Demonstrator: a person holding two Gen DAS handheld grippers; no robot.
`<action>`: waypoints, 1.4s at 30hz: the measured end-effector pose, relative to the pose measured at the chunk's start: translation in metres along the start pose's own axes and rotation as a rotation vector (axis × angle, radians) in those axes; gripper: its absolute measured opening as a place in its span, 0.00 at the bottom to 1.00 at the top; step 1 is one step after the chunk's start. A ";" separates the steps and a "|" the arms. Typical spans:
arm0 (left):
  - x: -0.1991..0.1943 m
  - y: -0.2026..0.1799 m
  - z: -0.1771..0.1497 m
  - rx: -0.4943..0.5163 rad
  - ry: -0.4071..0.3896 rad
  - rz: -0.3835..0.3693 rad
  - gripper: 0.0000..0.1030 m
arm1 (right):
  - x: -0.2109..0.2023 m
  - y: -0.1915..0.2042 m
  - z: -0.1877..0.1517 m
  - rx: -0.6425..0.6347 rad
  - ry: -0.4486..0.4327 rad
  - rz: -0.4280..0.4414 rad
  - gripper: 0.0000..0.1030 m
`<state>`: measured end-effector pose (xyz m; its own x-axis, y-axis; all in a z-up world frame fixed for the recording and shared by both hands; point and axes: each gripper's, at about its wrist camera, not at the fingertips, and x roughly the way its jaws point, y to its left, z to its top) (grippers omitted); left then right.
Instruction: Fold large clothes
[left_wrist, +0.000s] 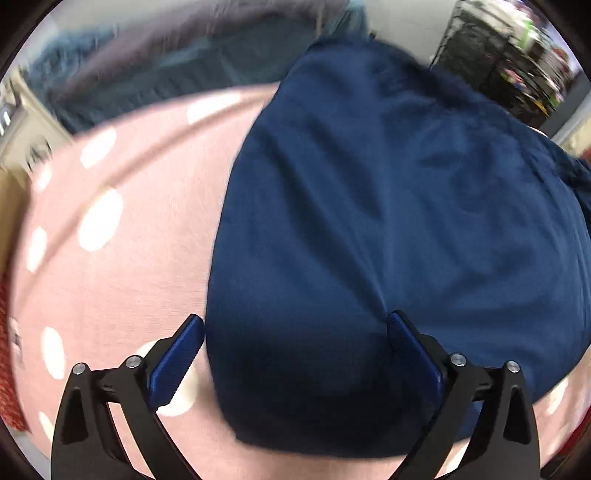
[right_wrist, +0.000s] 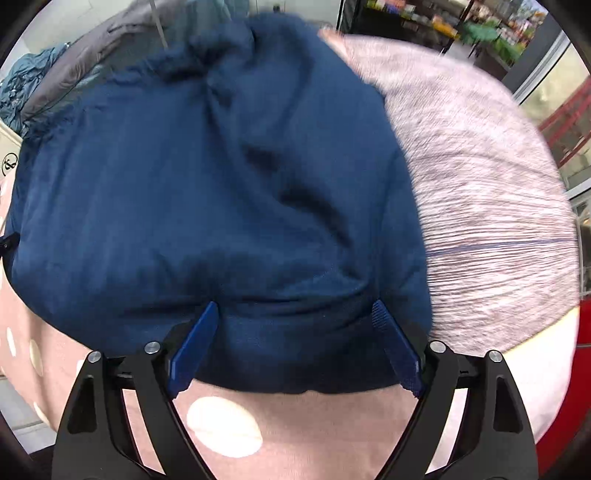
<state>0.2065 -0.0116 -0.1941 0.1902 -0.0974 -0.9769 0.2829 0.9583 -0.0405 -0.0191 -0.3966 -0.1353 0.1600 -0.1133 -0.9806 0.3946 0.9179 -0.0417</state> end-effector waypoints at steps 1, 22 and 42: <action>0.006 0.006 0.007 -0.041 0.021 -0.021 0.95 | 0.004 0.001 0.002 -0.015 -0.004 -0.009 0.87; -0.093 -0.067 -0.037 0.076 -0.075 0.048 0.93 | -0.054 0.031 -0.031 0.144 0.087 -0.067 0.90; -0.132 -0.120 -0.096 0.210 -0.105 0.075 0.93 | -0.098 0.135 -0.037 -0.038 0.045 -0.025 0.90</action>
<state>0.0570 -0.0877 -0.0807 0.3116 -0.0658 -0.9479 0.4514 0.8881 0.0867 -0.0146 -0.2473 -0.0520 0.1091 -0.1197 -0.9868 0.3635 0.9288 -0.0725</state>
